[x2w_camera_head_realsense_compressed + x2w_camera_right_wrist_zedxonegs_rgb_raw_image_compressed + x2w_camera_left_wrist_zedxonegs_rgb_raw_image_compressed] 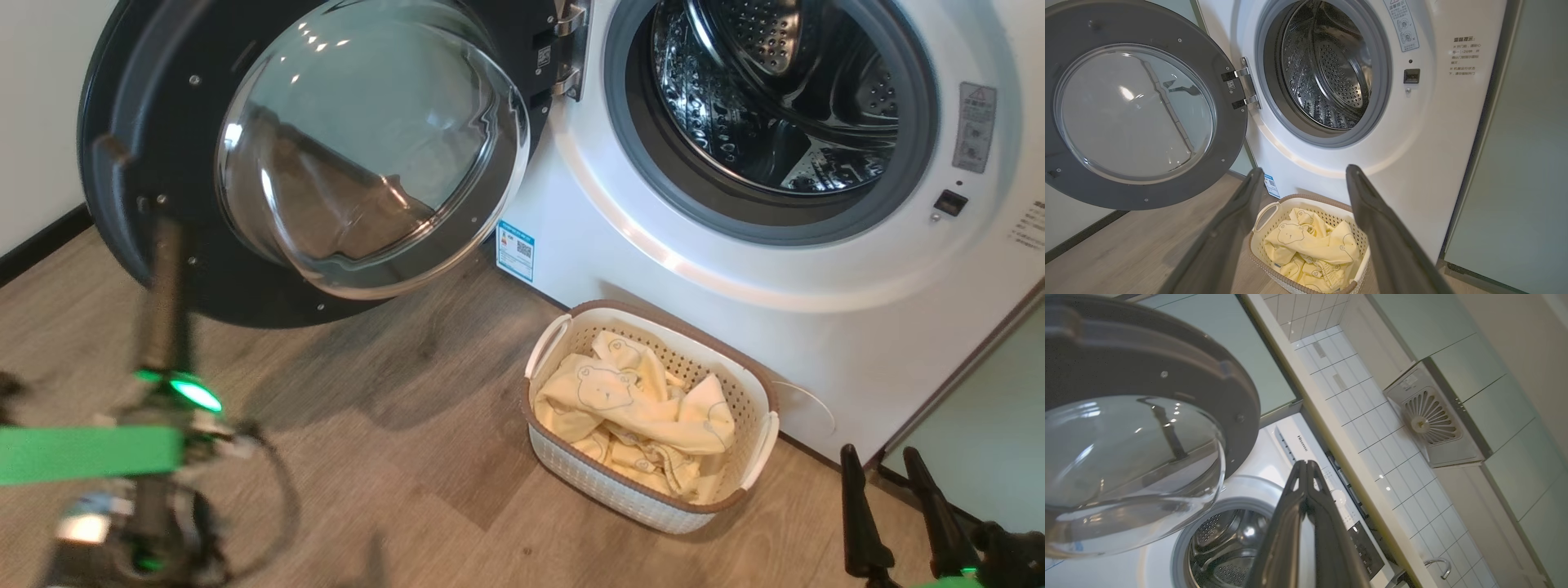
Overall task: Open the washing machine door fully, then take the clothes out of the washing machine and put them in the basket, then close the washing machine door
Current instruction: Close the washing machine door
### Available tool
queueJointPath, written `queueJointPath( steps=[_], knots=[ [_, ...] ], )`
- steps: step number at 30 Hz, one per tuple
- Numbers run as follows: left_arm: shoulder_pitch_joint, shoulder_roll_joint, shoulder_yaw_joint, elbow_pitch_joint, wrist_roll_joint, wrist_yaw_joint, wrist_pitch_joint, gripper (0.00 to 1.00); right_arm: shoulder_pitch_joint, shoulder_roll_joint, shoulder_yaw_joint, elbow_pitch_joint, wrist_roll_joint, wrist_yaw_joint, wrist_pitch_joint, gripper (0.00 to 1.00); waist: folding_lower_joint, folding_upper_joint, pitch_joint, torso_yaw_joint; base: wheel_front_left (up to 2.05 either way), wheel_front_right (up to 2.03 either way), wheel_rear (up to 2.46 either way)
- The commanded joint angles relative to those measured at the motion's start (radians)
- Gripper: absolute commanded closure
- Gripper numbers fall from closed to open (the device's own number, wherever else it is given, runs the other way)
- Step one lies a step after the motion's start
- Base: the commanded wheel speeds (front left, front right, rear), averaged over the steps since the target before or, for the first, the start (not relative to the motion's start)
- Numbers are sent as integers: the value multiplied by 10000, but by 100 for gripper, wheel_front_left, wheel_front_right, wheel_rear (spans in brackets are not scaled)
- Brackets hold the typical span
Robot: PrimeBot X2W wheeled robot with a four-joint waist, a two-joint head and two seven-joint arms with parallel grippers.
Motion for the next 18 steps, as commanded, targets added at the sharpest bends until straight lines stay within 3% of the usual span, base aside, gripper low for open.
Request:
queueJointPath(
  steps=[1,4,9,13,18],
  knots=[
    [-824,549,952,-740,-474,-57,-55,100,-283,-158,152,-346,-113,2,-67,0,0,0,31,17,0,0,0],
    [-1137,1043,1560,-983,-848,-57,-13,100,-295,-158,147,-355,-148,2,-67,0,0,0,73,33,0,0,0],
    [-2436,2392,2793,-614,-1544,43,388,100,-374,-158,154,-344,-236,2,-67,0,0,0,163,65,0,0,0],
    [-3941,3542,3279,704,-2126,609,914,100,-412,-158,204,-290,-246,2,-67,0,0,0,156,53,0,0,0],
    [-5869,4765,3143,3364,-2589,1412,1648,100,-414,-158,207,-274,-251,2,-67,0,0,0,145,12,0,0,0]
  ],
)
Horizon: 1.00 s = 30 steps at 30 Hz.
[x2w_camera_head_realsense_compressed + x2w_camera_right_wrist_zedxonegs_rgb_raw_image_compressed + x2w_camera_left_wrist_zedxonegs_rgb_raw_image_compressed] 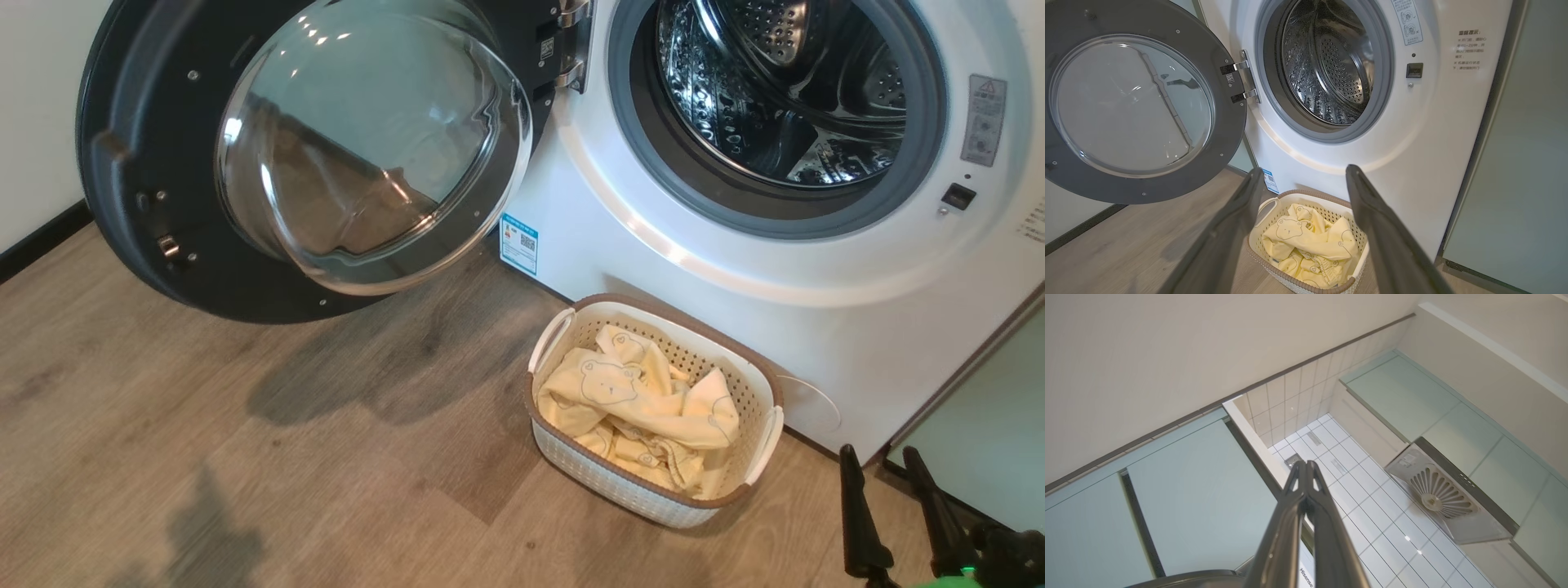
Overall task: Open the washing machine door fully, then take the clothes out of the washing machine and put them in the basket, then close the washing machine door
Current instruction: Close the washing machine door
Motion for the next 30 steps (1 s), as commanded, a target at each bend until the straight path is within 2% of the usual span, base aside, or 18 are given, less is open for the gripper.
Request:
queueJointPath(
  steps=[1,4,6,14,22,30],
  knots=[
    [-693,708,147,287,-91,95,178,100,-395,-160,193,-309,-69,2,-67,0,0,0,5,-10,0,0,0],
    [-1631,1044,-287,2079,11,420,413,100,-349,-160,158,-342,-105,2,-67,0,0,0,31,-26,0,0,0],
    [-2199,1065,-516,3203,-19,580,540,100,-306,-160,108,-338,-129,2,-67,0,0,0,56,-31,0,0,0],
    [-3406,1264,-865,6745,-59,916,961,100,-290,-160,128,-416,-252,2,-67,0,0,0,252,-176,0,0,0],
    [-3585,1372,-1351,8266,126,703,1730,100,-282,-160,65,-462,-391,2,-67,0,0,0,472,-276,0,0,0],
    [-3495,1582,-1737,8699,-121,399,3669,100,-451,-160,56,-552,-717,2,-67,0,0,0,949,-500,0,0,0]
  ],
)
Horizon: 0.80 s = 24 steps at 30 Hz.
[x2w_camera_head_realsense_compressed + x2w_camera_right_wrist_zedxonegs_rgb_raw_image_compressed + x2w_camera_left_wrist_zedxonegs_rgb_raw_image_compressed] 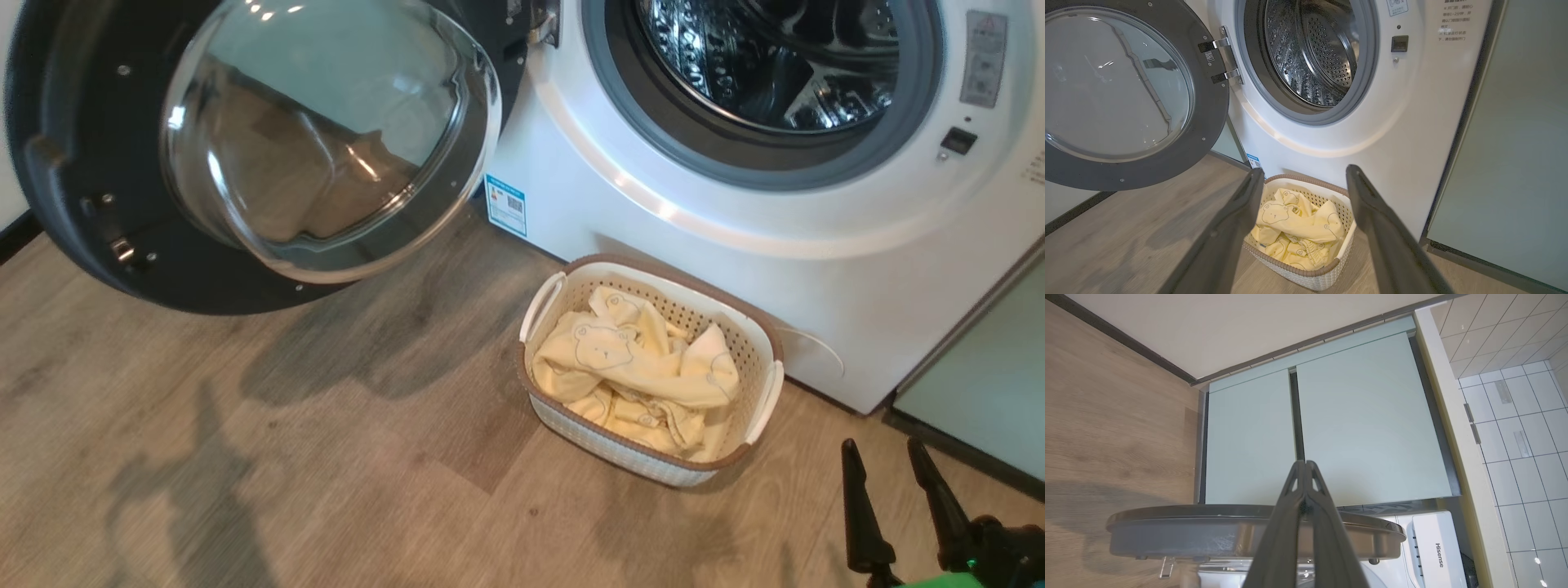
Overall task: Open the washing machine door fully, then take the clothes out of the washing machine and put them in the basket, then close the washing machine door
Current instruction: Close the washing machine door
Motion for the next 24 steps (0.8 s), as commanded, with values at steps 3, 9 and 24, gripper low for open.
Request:
queueJointPath(
  steps=[3,9,24],
  knots=[
    [-281,883,183,-217,-124,-178,496,100,-455,-160,91,-392,-211,2,-66,0,-1,0,266,-159,0,0,0],
    [-135,911,230,-234,-163,-218,645,100,-545,-219,-5,-525,-375,2,-4,0,-1,0,647,-305,0,0,0],
    [-226,450,167,-254,-58,-597,373,100,-782,-526,-101,-994,-497,2,340,0,-1,0,1581,-432,0,0,0]
  ],
)
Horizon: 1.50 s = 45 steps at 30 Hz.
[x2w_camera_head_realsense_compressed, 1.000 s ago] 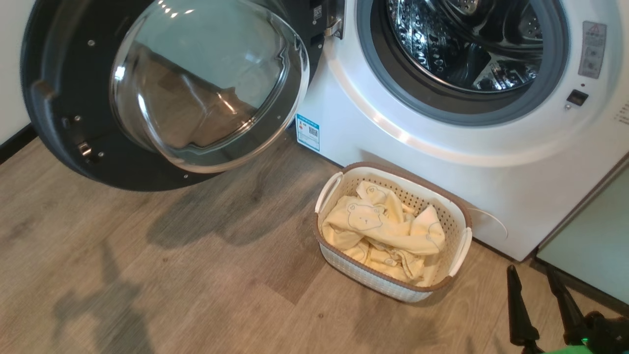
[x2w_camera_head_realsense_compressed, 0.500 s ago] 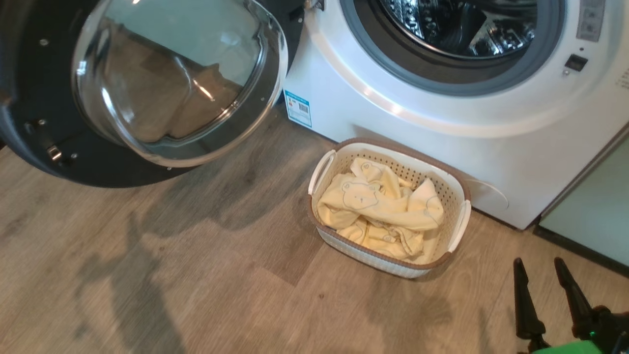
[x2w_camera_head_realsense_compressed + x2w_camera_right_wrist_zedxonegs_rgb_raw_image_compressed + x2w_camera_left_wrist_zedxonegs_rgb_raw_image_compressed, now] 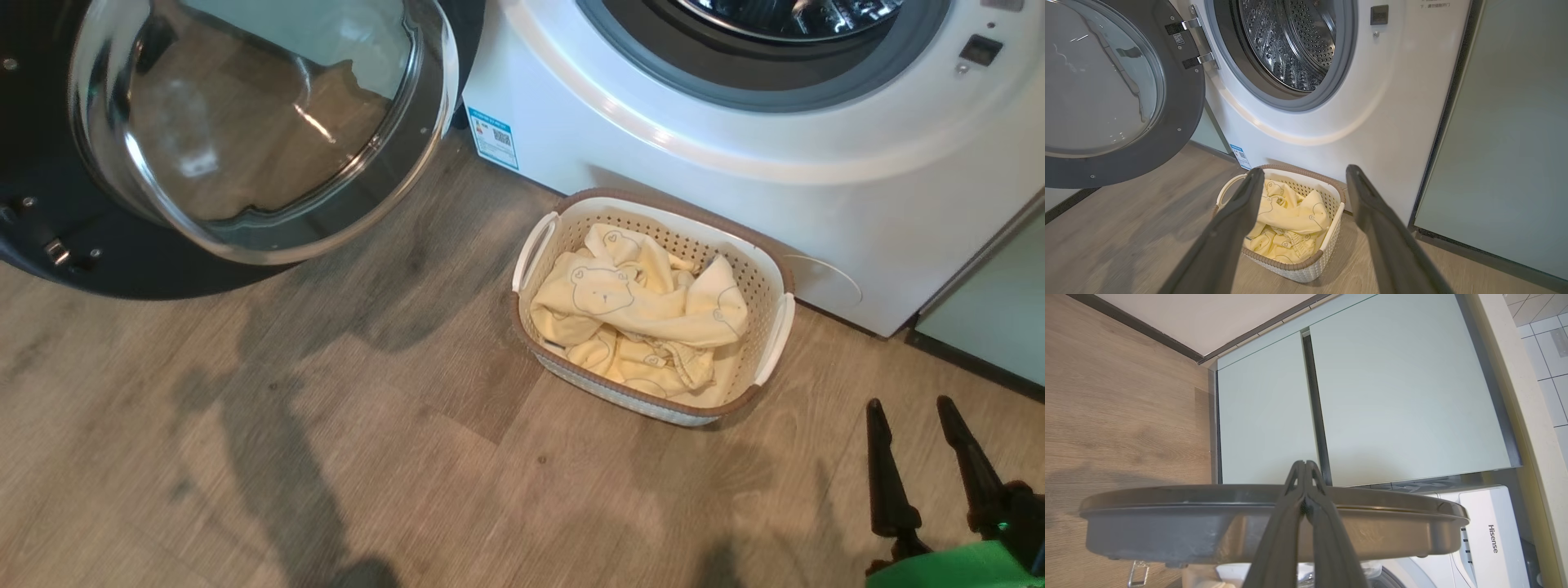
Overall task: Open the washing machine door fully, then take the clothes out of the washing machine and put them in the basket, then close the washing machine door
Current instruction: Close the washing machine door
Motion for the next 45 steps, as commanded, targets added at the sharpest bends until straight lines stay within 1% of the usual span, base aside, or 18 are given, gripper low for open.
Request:
queueJointPath(
  steps=[1,7,15,20,21,26,34,45],
  knots=[
    [-253,631,182,-264,93,-94,-38,100,-374,-224,183,-357,-133,2,72,0,-1,0,44,-14,0,0,0],
    [-302,605,116,-224,169,-222,2,100,-402,-242,174,-381,-145,2,98,0,-1,0,130,-21,0,0,0],
    [-316,620,-222,-206,322,-398,607,100,-430,-264,193,-382,-158,2,140,0,-1,0,166,4,0,0,0],
    [-341,535,-259,-184,197,-682,1034,100,-425,-286,167,-401,-158,2,168,0,-1,0,185,45,0,0,0],
    [-341,535,-259,-184,197,-682,1034,100,-425,-286,167,-401,-158,2,168,0,-1,0,185,45,0,0,0],
    [-397,459,-374,-167,51,-961,1733,100,-441,-284,157,-412,-176,2,192,0,-1,0,200,125,0,0,0],
    [-417,423,-357,-102,-232,-1249,2567,100,-481,-244,166,-384,-192,2,218,0,-1,0,150,239,0,0,0],
    [-202,154,-348,-848,-1115,-1434,4875,100,-529,-202,213,-225,-156,2,194,0,-1,0,-6,368,0,0,0]
  ],
)
